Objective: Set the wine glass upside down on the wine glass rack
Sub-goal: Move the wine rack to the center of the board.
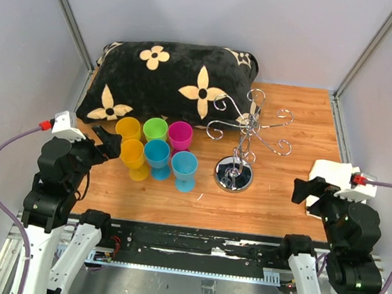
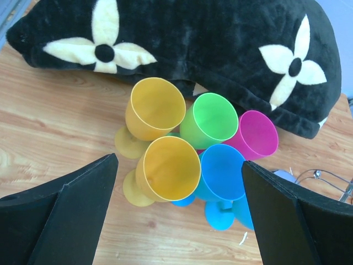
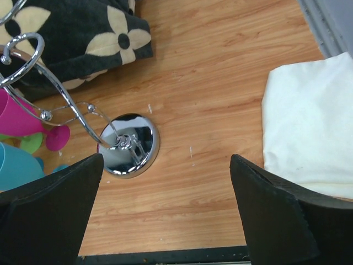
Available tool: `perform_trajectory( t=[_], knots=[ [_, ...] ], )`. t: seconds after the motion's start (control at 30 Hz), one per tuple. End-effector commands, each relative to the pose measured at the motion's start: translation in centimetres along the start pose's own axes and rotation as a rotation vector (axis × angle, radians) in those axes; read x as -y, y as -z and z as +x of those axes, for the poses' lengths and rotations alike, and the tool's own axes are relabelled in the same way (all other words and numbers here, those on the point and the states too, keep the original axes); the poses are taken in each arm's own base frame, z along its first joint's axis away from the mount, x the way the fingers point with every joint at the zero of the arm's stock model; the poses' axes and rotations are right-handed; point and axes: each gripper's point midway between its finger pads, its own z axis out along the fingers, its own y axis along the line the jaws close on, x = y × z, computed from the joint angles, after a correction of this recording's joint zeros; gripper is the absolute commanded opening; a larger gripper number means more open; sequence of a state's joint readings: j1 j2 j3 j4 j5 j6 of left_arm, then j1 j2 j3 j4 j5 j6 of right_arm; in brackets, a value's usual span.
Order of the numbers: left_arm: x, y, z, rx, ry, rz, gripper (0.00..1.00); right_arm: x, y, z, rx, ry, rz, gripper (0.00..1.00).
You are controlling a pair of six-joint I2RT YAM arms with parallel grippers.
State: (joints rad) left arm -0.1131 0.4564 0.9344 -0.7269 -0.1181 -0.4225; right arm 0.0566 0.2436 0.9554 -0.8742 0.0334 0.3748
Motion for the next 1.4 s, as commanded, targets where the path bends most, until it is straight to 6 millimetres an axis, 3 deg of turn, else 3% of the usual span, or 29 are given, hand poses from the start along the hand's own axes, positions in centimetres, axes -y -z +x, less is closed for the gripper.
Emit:
perform_trajectory(
  t=[0.0,0.3,0.47,0.7,0.97,1.13,1.37],
  knots=[
    [0.9,-0.7,-0.5,0.014,-0.012,0.047,1.0,-1.9,-0.3,1.5,-0.121,0.017,-0.101,0.98],
    [2.3,-0.8,-0.3,0.014,0.024,0.121,1.0,-2.6,0.4,3.7,-0.293,0.024,-0.134,0.98],
    [2.0,-1.5,0.4,-0.012,0.018,0.111,1.0,-2.9,-0.1,4.0,-0.267,-0.032,-0.141,0.98],
    [1.9,-1.5,1.2,-0.029,0.009,0.118,1.0,-4.4,-2.0,6.0,-0.256,-0.132,-0.238,0.98],
    [2.0,-1.7,1.6,-0.037,0.016,0.13,1.0,-6.8,-4.7,6.8,-0.204,-0.188,-0.391,0.98],
    [2.1,-2.1,1.9,-0.044,0.024,0.136,1.0,-6.1,-6.6,7.8,-0.19,-0.206,-0.361,0.98],
    [2.2,-2.6,2.3,-0.059,0.026,0.137,1.0,-7.3,-8.3,7.6,-0.089,-0.194,-0.468,0.99]
  ],
)
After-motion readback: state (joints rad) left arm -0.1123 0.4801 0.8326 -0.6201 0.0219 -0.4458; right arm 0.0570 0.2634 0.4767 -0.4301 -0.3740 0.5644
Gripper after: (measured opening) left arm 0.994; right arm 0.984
